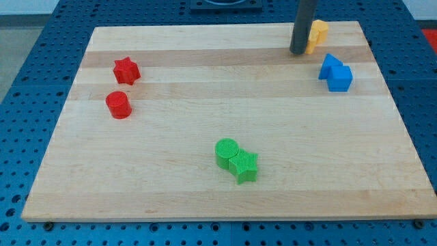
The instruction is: Push the heart to the bottom left of the hexagon
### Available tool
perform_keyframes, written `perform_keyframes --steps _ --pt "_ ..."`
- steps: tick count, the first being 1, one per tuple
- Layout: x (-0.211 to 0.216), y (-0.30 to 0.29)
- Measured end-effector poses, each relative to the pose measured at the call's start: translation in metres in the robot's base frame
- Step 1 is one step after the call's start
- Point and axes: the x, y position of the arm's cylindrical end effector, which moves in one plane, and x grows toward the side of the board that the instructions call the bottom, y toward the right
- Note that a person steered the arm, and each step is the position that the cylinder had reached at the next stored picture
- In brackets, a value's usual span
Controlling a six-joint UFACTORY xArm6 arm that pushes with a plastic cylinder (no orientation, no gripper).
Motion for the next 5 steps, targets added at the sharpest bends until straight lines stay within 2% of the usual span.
perform_keyframes --steps 2,5 --pt "0.000 0.001" --pt "0.022 0.005"
